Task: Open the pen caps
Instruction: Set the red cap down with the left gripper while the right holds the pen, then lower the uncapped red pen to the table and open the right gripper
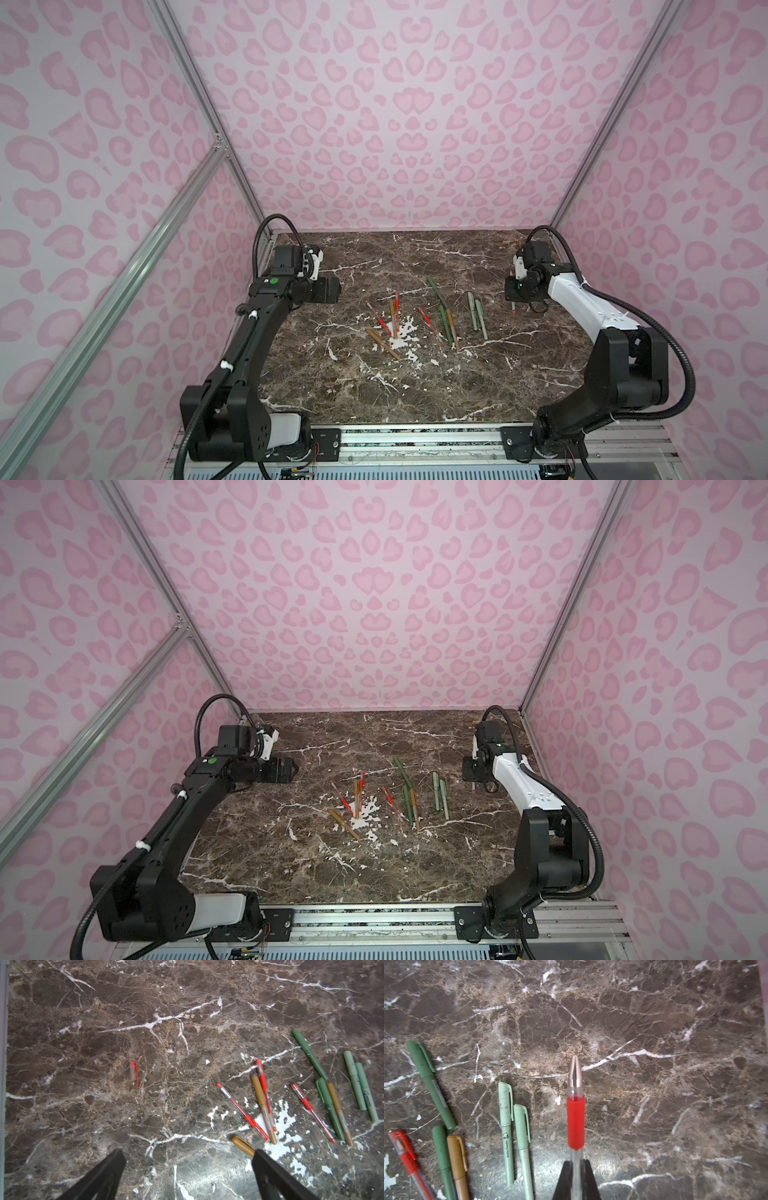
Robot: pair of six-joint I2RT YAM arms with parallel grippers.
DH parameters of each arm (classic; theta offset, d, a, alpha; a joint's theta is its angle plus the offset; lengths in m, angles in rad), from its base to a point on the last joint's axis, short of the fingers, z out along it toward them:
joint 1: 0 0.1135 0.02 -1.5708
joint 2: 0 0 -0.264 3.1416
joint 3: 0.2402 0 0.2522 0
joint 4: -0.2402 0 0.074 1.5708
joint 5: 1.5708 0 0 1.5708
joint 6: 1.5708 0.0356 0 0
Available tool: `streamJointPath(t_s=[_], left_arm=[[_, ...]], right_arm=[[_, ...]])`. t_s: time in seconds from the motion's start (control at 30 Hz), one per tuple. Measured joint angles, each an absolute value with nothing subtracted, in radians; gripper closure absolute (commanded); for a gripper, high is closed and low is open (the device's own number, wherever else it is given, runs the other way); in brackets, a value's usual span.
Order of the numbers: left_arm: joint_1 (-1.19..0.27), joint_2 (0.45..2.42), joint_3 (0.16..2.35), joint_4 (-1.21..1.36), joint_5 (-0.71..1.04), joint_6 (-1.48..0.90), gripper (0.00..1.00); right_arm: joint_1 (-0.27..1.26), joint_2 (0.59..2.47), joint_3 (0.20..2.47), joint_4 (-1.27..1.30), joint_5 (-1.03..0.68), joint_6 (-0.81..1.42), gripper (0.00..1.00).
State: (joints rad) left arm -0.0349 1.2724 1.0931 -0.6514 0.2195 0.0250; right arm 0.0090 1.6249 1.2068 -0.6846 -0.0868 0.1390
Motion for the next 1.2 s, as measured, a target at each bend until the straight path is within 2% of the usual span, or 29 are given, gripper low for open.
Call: streamJointPath(t_s=[0.23, 0.5, 0.8, 0.93, 1.03, 1.2], left_arm=[[-0.002, 1.050, 0.946, -0.549, 0.311, 0.028, 0.02], [0.044, 1.036, 0.939, -0.495, 0.389, -0.001, 0.02], [0.068, 1.034, 0.934, -0.484, 0.405, -0.018, 0.02], [0.073, 1.034, 0.934, -0.477, 0.406, -0.018, 0.02], [0.078, 1.034, 0.936, -0.478, 0.411, -0.018, 0.02], [0.082, 1.032, 0.937, -0.477, 0.412, -0.018, 0.02]], right_arm=[[-0.056, 1.832, 1.374, -0.678, -0.054, 0.075, 1.00], [-0.073, 2.046, 1.564, -0.718, -0.027, -0.020, 1.00], [-0.094, 2.146, 1.604, -0.729, -0.050, -0.028, 0.92], [-0.094, 2.159, 1.611, -0.720, -0.049, -0.019, 0.82], [-0.097, 2.159, 1.604, -0.697, -0.049, -0.014, 0.70], [-0.099, 2.151, 1.588, -0.665, -0.049, -0.009, 0.64]])
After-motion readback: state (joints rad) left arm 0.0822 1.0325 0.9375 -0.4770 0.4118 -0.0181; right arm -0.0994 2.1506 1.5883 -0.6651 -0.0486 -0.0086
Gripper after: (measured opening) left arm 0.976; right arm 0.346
